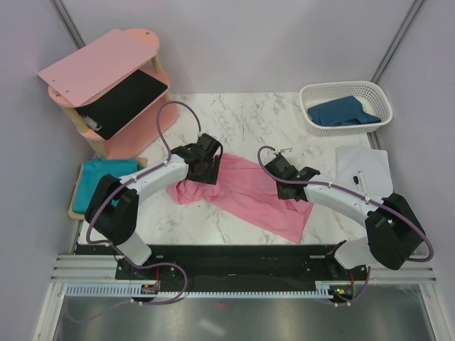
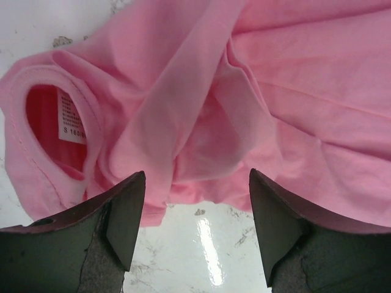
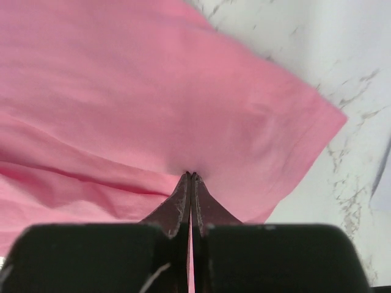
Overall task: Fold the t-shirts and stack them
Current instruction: Flatten out the tshirt
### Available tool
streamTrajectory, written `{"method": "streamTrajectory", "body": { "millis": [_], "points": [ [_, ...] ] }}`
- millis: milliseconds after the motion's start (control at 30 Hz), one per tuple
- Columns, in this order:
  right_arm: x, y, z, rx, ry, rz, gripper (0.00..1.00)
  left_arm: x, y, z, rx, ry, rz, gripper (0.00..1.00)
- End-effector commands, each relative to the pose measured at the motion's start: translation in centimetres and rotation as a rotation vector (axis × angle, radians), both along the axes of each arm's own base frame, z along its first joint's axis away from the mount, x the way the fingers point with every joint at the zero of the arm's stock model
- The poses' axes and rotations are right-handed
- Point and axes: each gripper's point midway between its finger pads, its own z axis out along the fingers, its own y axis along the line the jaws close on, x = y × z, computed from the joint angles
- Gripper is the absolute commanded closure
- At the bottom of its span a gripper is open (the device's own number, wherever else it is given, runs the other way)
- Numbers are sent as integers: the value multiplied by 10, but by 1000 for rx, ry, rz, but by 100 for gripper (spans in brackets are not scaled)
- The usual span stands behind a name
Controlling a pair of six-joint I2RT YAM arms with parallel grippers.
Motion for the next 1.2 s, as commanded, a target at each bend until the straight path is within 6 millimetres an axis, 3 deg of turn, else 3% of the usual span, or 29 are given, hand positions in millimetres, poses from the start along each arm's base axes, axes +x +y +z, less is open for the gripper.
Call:
{"method": "streamTrajectory", "body": {
  "millis": [0, 200, 500, 633, 733, 1167],
  "points": [
    [22, -5, 41, -35, -131, -15, 100, 25, 16, 7, 53, -38, 112, 25],
    [41, -7, 50, -99, -184, -12, 100, 41, 46, -2, 68, -9, 190, 27],
    [72, -6, 58, -152, -225, -22, 100, 60, 70, 8, 114, -41, 224, 27],
    [77, -10, 56, -166, -222, -26, 100, 63, 80, 7, 121, -31, 269, 27],
    [79, -13, 55, -163, -225, -32, 100, 64, 77, 12, 96, -42, 263, 28],
    [78, -16, 48, -153, -204, -18, 100, 67, 110, 6, 111, -13, 384, 24]
  ]
}}
